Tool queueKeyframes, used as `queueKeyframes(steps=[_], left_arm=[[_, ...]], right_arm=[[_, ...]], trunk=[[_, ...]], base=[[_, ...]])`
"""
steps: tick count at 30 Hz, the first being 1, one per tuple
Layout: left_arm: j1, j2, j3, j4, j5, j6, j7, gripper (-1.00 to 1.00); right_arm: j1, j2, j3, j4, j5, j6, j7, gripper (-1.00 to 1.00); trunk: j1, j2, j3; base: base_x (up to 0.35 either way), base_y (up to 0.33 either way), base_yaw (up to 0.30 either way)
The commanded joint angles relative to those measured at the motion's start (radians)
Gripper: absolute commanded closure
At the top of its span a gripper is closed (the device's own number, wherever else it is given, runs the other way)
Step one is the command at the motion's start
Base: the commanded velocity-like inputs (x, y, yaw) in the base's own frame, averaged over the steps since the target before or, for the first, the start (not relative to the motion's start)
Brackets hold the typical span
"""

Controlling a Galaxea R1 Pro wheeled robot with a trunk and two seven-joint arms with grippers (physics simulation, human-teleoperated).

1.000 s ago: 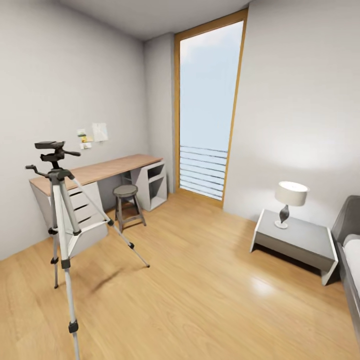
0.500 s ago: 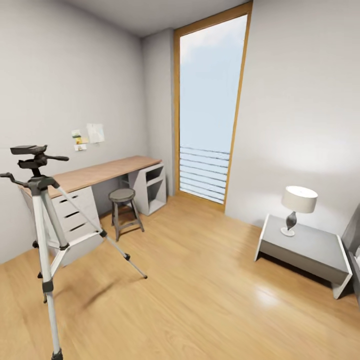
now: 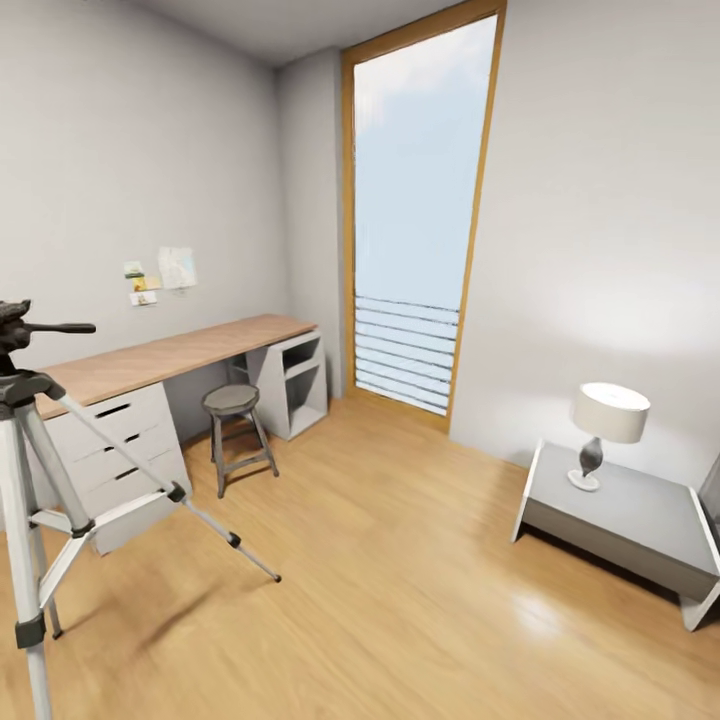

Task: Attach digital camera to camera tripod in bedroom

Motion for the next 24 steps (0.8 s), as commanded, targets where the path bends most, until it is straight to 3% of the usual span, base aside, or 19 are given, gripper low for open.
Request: queueKeyframes(steps=[1, 24], left_arm=[[0.000, 0.000, -0.003, -0.001, 0.010, -0.002, 0.001, -1.00], [0.000, 0.000, -0.001, -0.001, 0.011, -0.003, 0.001, -1.00]], right_arm=[[0.000, 0.002, 0.001, 0.000, 0.001, -0.002, 0.000, -1.00], [0.000, -0.001, 0.001, 0.000, 0.002, -0.003, 0.000, -1.00]], trunk=[[0.001, 0.000, 0.000], [0.001, 0.000, 0.010]], base=[[0.227, -0.149, 0.105], [0.041, -0.027, 0.235]])
